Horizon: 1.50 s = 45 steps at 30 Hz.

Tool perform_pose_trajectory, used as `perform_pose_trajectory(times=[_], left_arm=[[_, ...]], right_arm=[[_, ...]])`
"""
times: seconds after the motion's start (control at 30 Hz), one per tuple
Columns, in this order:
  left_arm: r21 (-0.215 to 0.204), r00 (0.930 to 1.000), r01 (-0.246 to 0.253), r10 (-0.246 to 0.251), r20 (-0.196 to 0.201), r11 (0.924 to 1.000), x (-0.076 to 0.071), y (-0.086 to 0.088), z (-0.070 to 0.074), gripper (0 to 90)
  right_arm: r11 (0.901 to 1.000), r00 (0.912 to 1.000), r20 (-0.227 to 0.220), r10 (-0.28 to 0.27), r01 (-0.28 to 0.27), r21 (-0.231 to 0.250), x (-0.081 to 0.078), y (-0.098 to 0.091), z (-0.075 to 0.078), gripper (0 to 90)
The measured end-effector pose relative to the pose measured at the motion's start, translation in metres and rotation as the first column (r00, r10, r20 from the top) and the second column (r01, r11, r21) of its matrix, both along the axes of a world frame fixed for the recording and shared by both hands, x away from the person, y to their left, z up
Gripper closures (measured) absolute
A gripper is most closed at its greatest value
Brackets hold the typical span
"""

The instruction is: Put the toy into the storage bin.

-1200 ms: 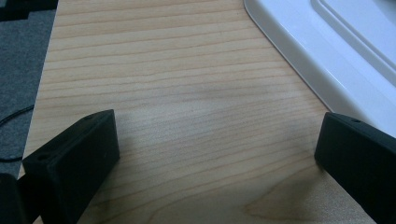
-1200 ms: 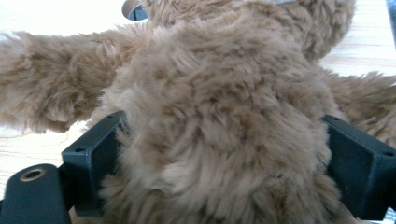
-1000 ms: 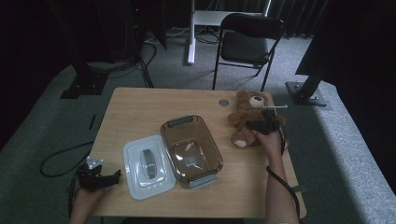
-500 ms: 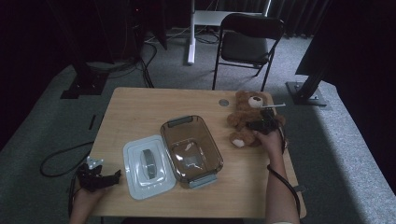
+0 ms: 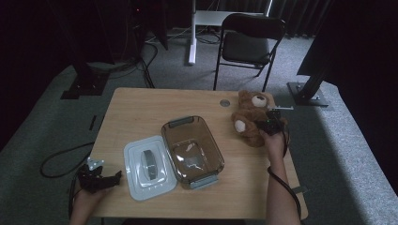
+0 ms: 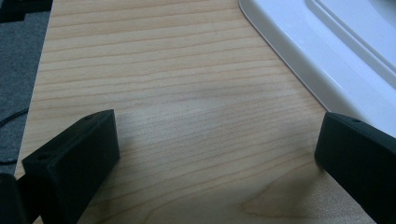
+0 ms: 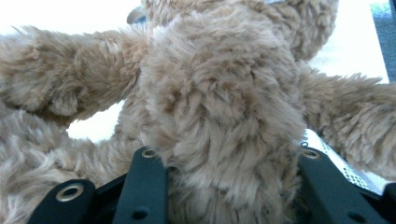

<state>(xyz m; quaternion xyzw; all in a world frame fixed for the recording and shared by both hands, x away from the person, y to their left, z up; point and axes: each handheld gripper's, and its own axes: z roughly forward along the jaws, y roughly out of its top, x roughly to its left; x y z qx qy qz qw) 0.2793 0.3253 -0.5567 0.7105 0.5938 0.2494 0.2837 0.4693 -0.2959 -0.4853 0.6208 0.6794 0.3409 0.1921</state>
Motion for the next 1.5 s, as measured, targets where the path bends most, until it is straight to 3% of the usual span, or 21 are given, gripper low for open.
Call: perform_pose_trajectory(times=[0.17, 0.43, 0.87, 1.17, 1.5], left_arm=[[0.000, 1.0000, 0.000, 0.000, 0.000, 1.0000, 0.000, 0.000, 0.000, 0.5], [0.000, 1.0000, 0.000, 0.000, 0.000, 1.0000, 0.000, 0.000, 0.000, 0.5], [0.000, 1.0000, 0.000, 0.000, 0.001, 1.0000, 0.000, 0.000, 0.000, 0.5], [0.000, 1.0000, 0.000, 0.000, 0.000, 1.0000, 0.000, 0.000, 0.000, 0.5], [0.000, 1.0000, -0.001, 0.001, 0.000, 1.0000, 0.000, 0.000, 0.000, 0.5]], right_arm=[[0.9996, 0.9987, 0.049, -0.013, 0.012, 0.026, -0.013, -0.007, 0.003, 64.2], [0.9990, 0.9962, 0.086, -0.007, 0.003, 0.044, -0.028, -0.010, 0.018, 64.1], [0.9997, 0.9882, 0.153, 0.004, -0.007, 0.023, -0.049, -0.003, 0.053, 64.0], [0.9995, 0.9725, 0.231, 0.029, -0.032, 0.008, -0.070, 0.010, 0.092, 64.0], [0.9938, 0.9446, 0.313, 0.099, -0.110, 0.016, -0.098, 0.029, 0.123, 63.8]])
